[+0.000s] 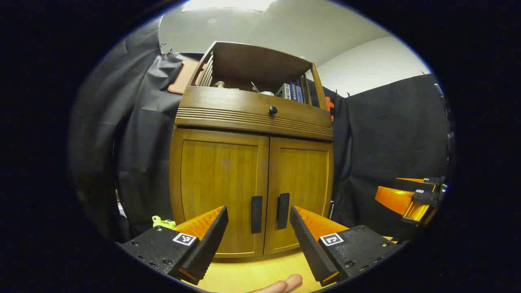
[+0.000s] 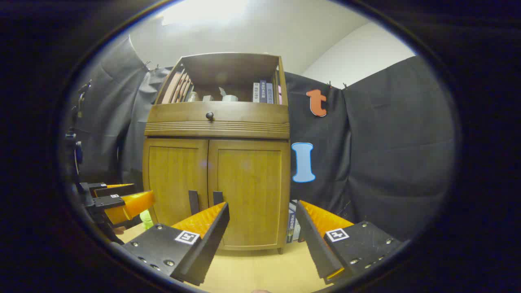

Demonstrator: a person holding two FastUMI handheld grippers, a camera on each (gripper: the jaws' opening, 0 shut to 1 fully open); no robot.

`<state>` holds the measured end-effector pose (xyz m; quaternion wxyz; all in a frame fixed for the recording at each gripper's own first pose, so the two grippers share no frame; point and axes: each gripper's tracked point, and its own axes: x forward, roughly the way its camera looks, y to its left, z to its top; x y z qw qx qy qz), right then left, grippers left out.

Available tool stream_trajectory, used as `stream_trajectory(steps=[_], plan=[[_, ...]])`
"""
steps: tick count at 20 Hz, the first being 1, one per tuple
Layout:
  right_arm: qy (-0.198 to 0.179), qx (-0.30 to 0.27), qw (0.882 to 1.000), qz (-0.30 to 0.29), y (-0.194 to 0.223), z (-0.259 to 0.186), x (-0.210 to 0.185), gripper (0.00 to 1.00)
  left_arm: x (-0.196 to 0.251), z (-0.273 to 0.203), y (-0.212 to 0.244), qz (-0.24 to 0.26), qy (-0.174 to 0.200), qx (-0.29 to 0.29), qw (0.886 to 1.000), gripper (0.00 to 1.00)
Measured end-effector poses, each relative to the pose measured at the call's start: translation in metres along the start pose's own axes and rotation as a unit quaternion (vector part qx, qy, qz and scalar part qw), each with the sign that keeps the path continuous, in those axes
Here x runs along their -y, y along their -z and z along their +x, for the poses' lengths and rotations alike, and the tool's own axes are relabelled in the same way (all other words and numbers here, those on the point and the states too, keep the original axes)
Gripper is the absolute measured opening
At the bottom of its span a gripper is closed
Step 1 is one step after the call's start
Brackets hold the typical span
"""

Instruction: Open the right door of the double-door shoe cabinet with the right hand, and open the left door with the left hand.

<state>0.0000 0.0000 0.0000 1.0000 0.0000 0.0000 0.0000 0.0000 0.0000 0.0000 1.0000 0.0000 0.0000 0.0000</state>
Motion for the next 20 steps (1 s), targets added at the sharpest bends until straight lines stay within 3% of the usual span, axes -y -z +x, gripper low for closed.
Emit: stream_trajectory(steps=[1,2,4,11,12,19,20], plan=[[0.001,-0.003,1.0,-0.002,0.001,0.0,0.003,0.97,0.0,0.0,-0.001,-0.001,0.0,0.0,1.0,0.94],[0.002,-0.006,1.0,-0.002,0.0,0.0,0.005,1.0,0.0,0.001,-0.001,0.0,-0.001,0.001,1.0,0.9],[0.002,-0.01,1.0,-0.001,0.0,0.001,0.006,0.97,0.0,0.0,-0.002,0.0,0.0,0.002,1.0,0.9],[-0.001,-0.015,1.0,-0.005,0.003,0.006,0.002,1.0,-0.003,-0.001,-0.004,-0.005,0.002,0.003,1.0,0.9],[-0.002,-0.016,1.0,-0.007,0.005,0.008,0.001,0.97,-0.005,-0.001,-0.004,-0.007,0.001,0.003,1.0,0.94],[-0.011,-0.022,1.0,-0.014,0.015,0.028,-0.014,0.97,-0.018,0.001,-0.008,-0.014,-0.006,0.007,1.0,0.9],[-0.01,-0.023,1.0,-0.016,0.016,0.033,-0.014,0.97,-0.019,0.001,-0.007,-0.014,-0.007,0.005,1.0,0.94]])
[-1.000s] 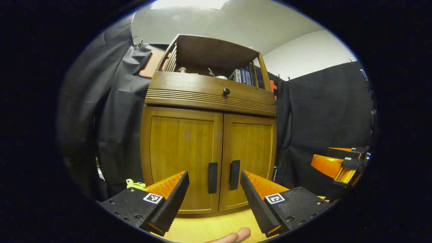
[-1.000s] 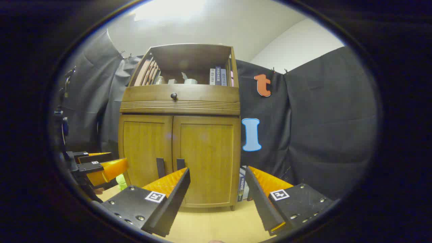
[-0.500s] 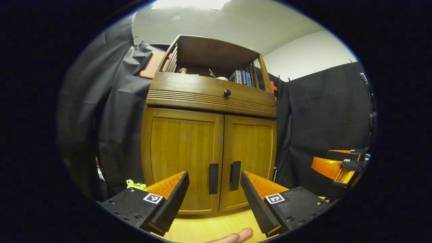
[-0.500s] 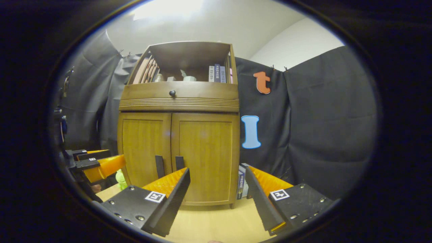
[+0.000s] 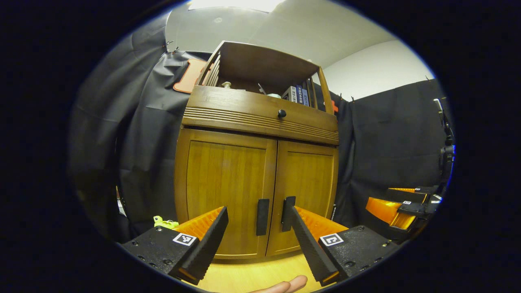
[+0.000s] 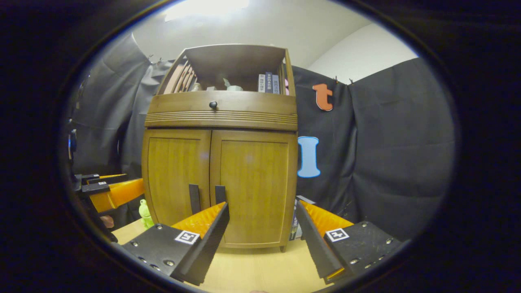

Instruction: Open the right door of the double-door shoe cabinet with the right hand, and open the left door with the left hand.

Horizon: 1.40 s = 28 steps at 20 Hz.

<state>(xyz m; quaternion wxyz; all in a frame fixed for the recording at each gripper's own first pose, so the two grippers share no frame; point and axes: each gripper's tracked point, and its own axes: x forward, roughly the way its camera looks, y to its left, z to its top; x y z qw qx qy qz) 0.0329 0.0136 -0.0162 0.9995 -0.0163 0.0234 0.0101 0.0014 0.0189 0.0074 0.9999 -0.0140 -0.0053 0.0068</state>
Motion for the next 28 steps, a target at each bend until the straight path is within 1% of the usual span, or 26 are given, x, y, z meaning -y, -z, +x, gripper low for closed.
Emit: stream_trajectory(steps=[2,3,7,8,9,10,11,13,14,15,16,17,18,19,20,21,22,24,25,26,27,28], plan=[[0.002,-0.001,1.0,-0.003,0.0,0.013,-0.002,0.97,-0.002,0.002,-0.001,-0.003,0.001,-0.002,1.0,0.94],[0.0,0.0,1.0,-0.003,-0.002,0.02,-0.004,0.97,-0.003,0.003,-0.001,-0.005,0.0,-0.003,1.0,0.9],[-0.005,-0.001,1.0,-0.005,-0.004,0.056,-0.011,0.97,-0.011,0.004,0.0,-0.014,-0.002,-0.005,1.0,0.9],[-0.007,-0.003,1.0,-0.005,-0.002,0.066,-0.013,1.0,-0.014,0.005,0.0,-0.017,-0.004,-0.007,1.0,0.95],[-0.009,-0.007,1.0,-0.004,-0.001,0.075,-0.015,1.0,-0.015,0.006,0.0,-0.018,-0.006,-0.007,1.0,0.9],[-0.013,-0.009,1.0,-0.002,0.0,0.084,-0.017,0.97,-0.016,0.006,0.001,-0.018,-0.006,-0.007,1.0,0.95],[-0.018,-0.009,1.0,0.0,0.0,0.094,-0.021,0.97,-0.015,0.008,0.002,-0.017,-0.005,-0.008,1.0,0.9],[-0.03,-0.01,1.0,-0.002,0.002,0.112,-0.029,0.97,-0.013,0.011,0.006,-0.016,-0.001,-0.016,1.0,0.9],[-0.038,-0.011,0.999,-0.004,0.006,0.121,-0.034,1.0,-0.013,0.013,0.007,-0.016,0.001,-0.018,1.0,0.95],[-0.047,-0.014,0.999,-0.002,0.01,0.129,-0.042,1.0,-0.013,0.015,0.008,-0.015,0.002,-0.02,1.0,0.95],[-0.06,-0.019,0.998,0.002,0.018,0.136,-0.053,0.97,-0.013,0.016,0.009,-0.014,0.001,-0.021,1.0,0.95],[-0.071,-0.027,0.997,0.006,0.026,0.144,-0.063,0.97,-0.014,0.017,0.01,-0.013,0.0,-0.022,1.0,0.95],[-0.08,-0.036,0.996,0.016,0.037,0.149,-0.072,0.94,-0.014,0.018,0.011,-0.013,-0.001,-0.024,1.0,0.95],[-0.085,-0.047,0.995,0.024,0.046,0.156,-0.081,0.94,-0.015,0.02,0.011,-0.012,-0.001,-0.025,1.0,0.95],[-0.09,-0.059,0.994,0.036,0.058,0.165,-0.087,0.97,-0.016,0.021,0.013,-0.011,-0.002,-0.027,1.0,0.95],[-0.103,-0.072,0.991,0.046,0.068,0.173,-0.097,0.97,-0.016,0.023,0.015,-0.01,-0.002,-0.03,1.0,0.95],[-0.115,-0.082,0.988,0.055,0.076,0.18,-0.105,0.94,-0.016,0.025,0.018,-0.01,-0.004,-0.034,0.999,0.95],[-0.12,-0.086,0.987,0.066,0.082,0.194,-0.118,0.99,-0.014,0.029,0.022,-0.014,-0.003,-0.043,0.999,0.95],[-0.119,-0.088,0.987,0.061,0.087,0.2,-0.123,0.96,-0.013,0.031,0.023,-0.015,0.003,-0.047,0.999,0.9],[-0.108,-0.091,0.988,0.058,0.091,0.206,-0.124,0.98,-0.011,0.032,0.026,-0.015,0.009,-0.049,0.999,0.9],[-0.115,-0.1,0.987,0.057,0.095,0.209,-0.132,1.0,-0.009,0.032,0.027,-0.015,0.011,-0.052,0.998,0.91],[-0.126,-0.107,0.985,0.06,0.099,0.21,-0.138,0.95,-0.008,0.033,0.028,-0.014,0.01,-0.055,0.998,0.9]])
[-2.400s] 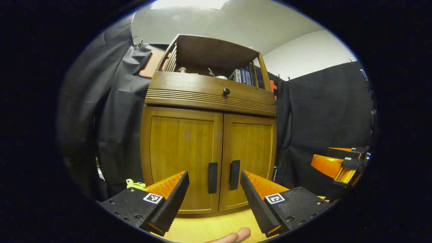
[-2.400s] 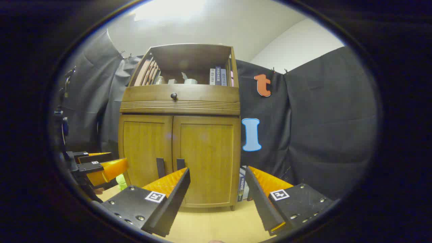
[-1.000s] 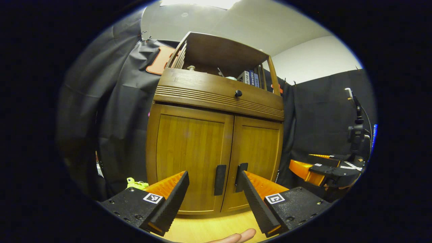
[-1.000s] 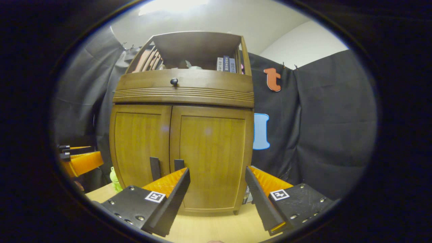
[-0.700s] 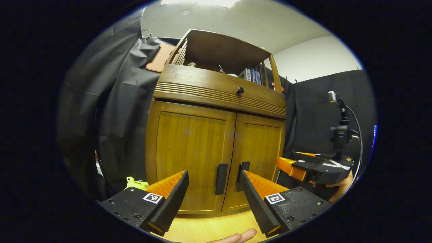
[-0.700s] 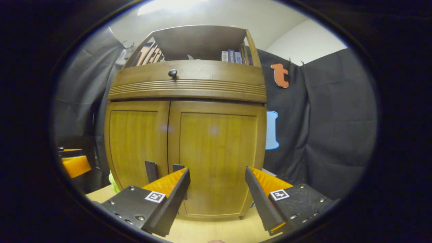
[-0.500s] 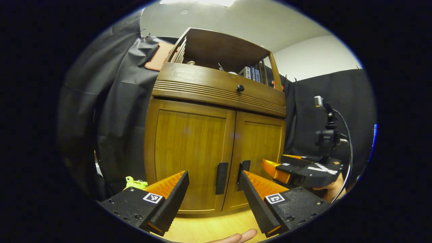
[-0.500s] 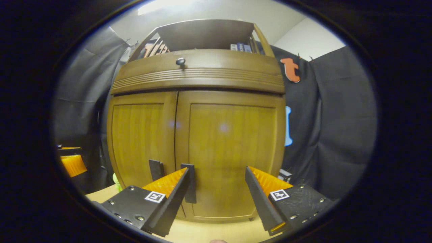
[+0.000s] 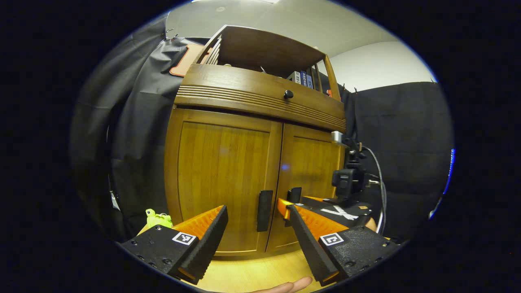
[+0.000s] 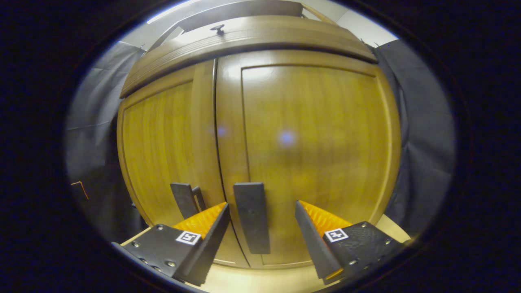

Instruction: Open the right door of the double-door shoe cabinet with the right hand, and open the left door with the left hand.

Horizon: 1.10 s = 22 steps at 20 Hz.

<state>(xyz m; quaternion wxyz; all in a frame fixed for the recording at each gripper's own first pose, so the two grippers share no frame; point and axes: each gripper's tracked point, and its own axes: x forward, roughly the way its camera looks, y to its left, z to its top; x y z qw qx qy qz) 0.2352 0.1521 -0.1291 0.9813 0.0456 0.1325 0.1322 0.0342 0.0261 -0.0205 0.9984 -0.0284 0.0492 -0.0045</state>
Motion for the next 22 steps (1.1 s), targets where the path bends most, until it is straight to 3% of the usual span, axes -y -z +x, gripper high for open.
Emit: stream_trajectory(steps=[2,5,6,7,8,10,11,13,19,21,22], plan=[[0.025,0.017,0.999,-0.02,-0.009,-0.005,0.008,0.86,0.004,0.0,-0.002,0.006,0.001,0.0,1.0,0.95],[0.021,0.018,0.998,-0.05,-0.017,-0.002,0.02,0.33,0.004,-0.005,-0.006,0.003,-0.001,0.013,1.0,0.9],[0.016,0.014,0.999,-0.042,-0.016,-0.008,0.016,0.28,0.004,-0.006,-0.007,0.001,-0.001,0.014,1.0,0.9],[0.014,0.011,0.999,-0.032,-0.016,-0.012,0.015,0.31,0.003,-0.007,-0.007,0.0,-0.002,0.016,1.0,0.95],[0.012,0.012,0.999,-0.033,-0.015,-0.012,0.014,0.31,0.003,-0.007,-0.009,0.001,-0.003,0.018,1.0,0.9],[0.004,0.015,0.999,-0.035,-0.015,-0.012,0.014,0.28,0.004,-0.007,-0.01,0.009,-0.006,0.02,1.0,0.95],[-0.001,0.016,0.999,-0.032,-0.017,-0.013,0.013,0.28,0.005,-0.007,-0.008,0.013,-0.007,0.019,1.0,0.9],[-0.009,0.015,0.999,-0.034,-0.019,-0.016,0.013,0.28,0.01,-0.006,-0.005,0.02,-0.004,0.017,1.0,0.95],[-0.035,0.016,0.999,-0.027,-0.019,-0.015,0.011,0.28,0.018,-0.007,-0.004,0.031,-0.002,0.019,0.999,0.95],[-0.043,0.015,0.999,-0.025,-0.019,-0.015,0.011,0.28,0.018,-0.009,-0.004,0.034,-0.004,0.021,0.999,0.9],[-0.047,0.014,0.998,-0.026,-0.02,-0.017,0.011,0.28,0.019,-0.009,-0.004,0.034,-0.004,0.022,0.999,0.95]])
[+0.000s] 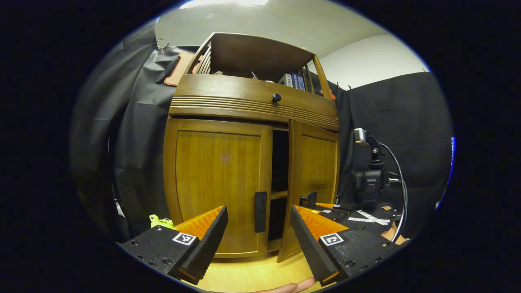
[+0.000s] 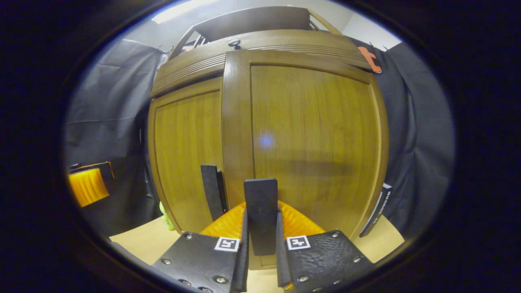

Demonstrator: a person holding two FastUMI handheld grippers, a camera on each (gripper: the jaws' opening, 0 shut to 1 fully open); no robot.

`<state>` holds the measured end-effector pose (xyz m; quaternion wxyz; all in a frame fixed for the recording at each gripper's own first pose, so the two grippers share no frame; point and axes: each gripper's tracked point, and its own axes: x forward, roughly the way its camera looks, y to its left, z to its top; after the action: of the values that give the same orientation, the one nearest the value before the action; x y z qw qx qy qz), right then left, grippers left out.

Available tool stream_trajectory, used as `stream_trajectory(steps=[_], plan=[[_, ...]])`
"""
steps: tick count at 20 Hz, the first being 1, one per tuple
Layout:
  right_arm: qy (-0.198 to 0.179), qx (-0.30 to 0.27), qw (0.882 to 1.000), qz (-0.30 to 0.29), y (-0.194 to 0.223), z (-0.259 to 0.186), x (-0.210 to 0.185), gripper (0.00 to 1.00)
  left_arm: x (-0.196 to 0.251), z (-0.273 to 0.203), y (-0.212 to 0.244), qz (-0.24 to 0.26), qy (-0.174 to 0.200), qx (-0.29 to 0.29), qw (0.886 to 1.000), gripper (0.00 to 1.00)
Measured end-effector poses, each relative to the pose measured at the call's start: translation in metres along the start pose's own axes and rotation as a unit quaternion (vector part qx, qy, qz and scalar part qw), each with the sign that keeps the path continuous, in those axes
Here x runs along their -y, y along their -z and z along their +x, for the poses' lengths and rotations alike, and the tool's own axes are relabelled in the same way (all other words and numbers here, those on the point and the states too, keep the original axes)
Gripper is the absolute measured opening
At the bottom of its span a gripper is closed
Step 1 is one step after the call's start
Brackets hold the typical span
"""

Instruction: Open the right door of the double-door shoe cabinet with the right hand, and open the left door with the left hand.

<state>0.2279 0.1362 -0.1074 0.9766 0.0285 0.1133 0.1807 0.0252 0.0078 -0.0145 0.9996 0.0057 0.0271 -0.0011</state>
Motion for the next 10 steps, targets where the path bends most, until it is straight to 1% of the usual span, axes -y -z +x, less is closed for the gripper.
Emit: stream_trajectory(steps=[1,5,6,7,9,10], plan=[[-0.003,0.0,1.0,0.0,-0.002,-0.001,0.0,0.28,0.0,0.0,0.0,0.0,-0.001,0.0,1.0,0.9],[-0.011,-0.003,1.0,-0.002,-0.008,-0.003,0.0,0.28,-0.003,0.005,0.003,-0.003,-0.004,-0.008,1.0,0.9],[-0.014,-0.003,1.0,0.0,-0.01,-0.003,-0.001,0.28,-0.004,0.005,0.003,-0.004,-0.006,-0.008,1.0,0.95],[-0.016,-0.003,1.0,0.001,-0.012,-0.004,-0.001,0.28,-0.005,0.006,0.004,-0.004,-0.009,-0.01,1.0,0.9],[-0.018,0.001,1.0,0.003,-0.014,-0.012,0.003,0.28,-0.007,0.007,0.004,-0.007,-0.011,-0.01,1.0,0.99],[-0.018,0.004,1.0,0.006,-0.012,-0.018,0.006,0.28,-0.008,0.008,0.005,-0.01,-0.011,-0.01,1.0,0.95]])
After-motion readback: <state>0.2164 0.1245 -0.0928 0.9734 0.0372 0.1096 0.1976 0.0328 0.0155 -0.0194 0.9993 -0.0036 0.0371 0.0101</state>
